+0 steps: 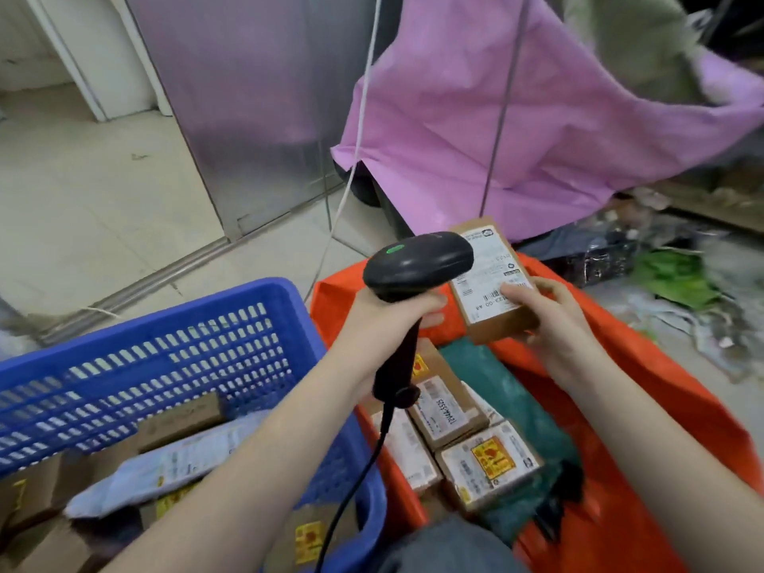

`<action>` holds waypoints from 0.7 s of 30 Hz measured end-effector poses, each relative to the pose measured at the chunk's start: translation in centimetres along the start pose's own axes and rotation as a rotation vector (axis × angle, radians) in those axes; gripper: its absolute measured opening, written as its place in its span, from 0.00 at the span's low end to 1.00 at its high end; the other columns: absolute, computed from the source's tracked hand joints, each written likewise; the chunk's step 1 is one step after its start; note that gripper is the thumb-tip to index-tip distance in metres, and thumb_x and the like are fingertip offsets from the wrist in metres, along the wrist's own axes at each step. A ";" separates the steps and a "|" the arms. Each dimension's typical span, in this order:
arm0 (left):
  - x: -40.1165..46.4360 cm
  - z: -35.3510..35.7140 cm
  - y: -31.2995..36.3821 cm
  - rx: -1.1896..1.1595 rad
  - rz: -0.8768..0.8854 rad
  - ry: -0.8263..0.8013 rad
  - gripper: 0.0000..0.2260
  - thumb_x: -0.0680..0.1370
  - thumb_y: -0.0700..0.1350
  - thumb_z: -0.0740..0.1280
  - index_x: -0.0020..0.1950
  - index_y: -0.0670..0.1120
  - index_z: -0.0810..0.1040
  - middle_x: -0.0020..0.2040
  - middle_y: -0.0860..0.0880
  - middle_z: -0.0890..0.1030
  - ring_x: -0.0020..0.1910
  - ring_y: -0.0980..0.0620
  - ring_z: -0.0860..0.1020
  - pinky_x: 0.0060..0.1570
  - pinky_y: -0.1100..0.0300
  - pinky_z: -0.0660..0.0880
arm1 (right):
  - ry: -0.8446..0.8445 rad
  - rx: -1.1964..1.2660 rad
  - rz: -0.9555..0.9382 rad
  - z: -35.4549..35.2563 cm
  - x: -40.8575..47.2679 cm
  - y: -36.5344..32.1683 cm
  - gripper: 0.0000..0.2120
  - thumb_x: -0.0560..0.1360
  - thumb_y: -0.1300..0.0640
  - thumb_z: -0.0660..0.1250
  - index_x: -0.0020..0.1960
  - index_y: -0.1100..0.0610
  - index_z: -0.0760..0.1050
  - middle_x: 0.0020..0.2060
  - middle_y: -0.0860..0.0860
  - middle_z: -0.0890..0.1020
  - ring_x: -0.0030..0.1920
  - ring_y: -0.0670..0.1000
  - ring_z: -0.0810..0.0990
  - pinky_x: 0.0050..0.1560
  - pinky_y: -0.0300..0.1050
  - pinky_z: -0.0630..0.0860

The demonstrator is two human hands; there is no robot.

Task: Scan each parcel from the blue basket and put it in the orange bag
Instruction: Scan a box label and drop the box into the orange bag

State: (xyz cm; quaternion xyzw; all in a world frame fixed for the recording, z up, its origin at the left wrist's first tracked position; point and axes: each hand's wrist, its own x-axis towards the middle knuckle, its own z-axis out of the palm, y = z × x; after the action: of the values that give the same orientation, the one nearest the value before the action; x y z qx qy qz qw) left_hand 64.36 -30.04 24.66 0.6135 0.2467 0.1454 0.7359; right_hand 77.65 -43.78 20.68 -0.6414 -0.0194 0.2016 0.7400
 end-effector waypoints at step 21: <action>10.4 3.5 -13.1 0.101 -0.350 -0.018 0.06 0.73 0.39 0.70 0.38 0.42 0.75 0.29 0.48 0.72 0.23 0.54 0.69 0.24 0.63 0.68 | 0.034 -0.225 0.347 -9.1 10.4 18.7 0.15 0.75 0.60 0.69 0.60 0.54 0.71 0.55 0.54 0.79 0.51 0.54 0.82 0.46 0.48 0.80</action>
State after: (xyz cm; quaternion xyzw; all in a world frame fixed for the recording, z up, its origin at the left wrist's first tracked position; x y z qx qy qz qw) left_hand 73.84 -30.23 10.43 0.5985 0.3503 -0.0027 0.7205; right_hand 84.69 -47.15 -1.19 -0.7170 0.0815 0.3117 0.6181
